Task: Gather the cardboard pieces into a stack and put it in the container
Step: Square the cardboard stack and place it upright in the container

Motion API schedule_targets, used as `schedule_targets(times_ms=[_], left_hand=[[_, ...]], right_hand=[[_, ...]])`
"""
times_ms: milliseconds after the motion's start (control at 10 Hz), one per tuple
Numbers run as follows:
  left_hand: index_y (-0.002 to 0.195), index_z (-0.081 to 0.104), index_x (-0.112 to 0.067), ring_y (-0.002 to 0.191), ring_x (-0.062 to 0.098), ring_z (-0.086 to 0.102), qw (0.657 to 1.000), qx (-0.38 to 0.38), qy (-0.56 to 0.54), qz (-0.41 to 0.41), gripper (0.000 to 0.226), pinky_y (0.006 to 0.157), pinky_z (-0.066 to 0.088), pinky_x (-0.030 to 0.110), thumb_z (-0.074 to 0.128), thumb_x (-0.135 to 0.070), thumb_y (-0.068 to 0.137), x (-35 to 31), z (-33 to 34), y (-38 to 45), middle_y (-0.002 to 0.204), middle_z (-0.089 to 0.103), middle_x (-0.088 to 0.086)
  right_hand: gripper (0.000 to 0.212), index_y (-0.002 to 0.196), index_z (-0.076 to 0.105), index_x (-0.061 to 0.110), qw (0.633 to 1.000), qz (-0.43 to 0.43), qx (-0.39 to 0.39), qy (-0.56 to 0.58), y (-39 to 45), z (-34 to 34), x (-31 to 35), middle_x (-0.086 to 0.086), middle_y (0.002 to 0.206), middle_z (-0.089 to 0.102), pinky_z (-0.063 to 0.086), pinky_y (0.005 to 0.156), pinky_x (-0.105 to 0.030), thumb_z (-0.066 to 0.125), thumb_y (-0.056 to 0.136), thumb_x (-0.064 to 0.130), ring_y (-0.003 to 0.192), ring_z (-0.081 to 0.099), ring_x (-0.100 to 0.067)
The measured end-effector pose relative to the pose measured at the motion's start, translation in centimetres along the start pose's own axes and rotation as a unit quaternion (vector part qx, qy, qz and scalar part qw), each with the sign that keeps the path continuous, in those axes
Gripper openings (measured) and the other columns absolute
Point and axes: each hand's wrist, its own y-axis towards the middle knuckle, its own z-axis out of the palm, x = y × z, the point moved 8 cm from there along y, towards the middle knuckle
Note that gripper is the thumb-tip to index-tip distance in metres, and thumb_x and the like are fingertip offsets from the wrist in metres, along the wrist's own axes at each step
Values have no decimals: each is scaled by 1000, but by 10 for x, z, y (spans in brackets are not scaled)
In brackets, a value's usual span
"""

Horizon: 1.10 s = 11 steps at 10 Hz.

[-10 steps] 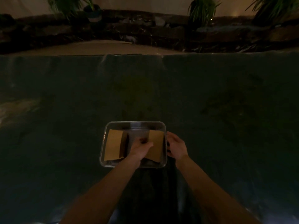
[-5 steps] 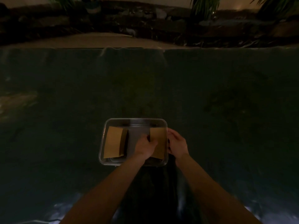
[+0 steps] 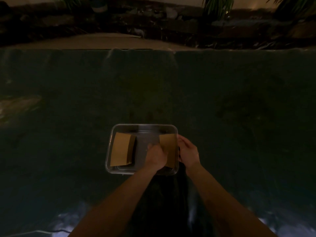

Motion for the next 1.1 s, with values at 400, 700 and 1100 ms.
schedule_targets(times_ms=[400, 700, 1100], left_hand=[[86, 57, -26, 109, 21, 61, 997, 29, -70, -3, 15, 86, 41, 30, 52, -20, 99, 6, -2, 0, 95, 58, -7], [112, 65, -17, 114, 22, 59, 991, 72, -111, -8, 24, 98, 42, 36, 49, -31, 101, 8, -17, -9, 117, 65, 4], [104, 76, -25, 80, 4, 65, 975, -144, -132, 106, 23, 72, 51, 21, 57, -37, 99, -7, -128, -93, 88, 74, -6]], right_hand=[[21, 104, 70, 41, 1000, 3, -1, -7, -2, 2, 0, -2, 108, 71, 55, 94, -48, 51, 99, 34, 100, 66, -21], [20, 98, 70, 41, 1000, -24, 2, -16, -18, -6, 9, 6, 103, 70, 55, 95, -47, 51, 100, 32, 100, 66, -18], [32, 129, 63, 26, 982, -186, -24, -29, -93, -42, 68, 3, 130, 65, 46, 107, -46, 55, 98, 30, 119, 59, -15]])
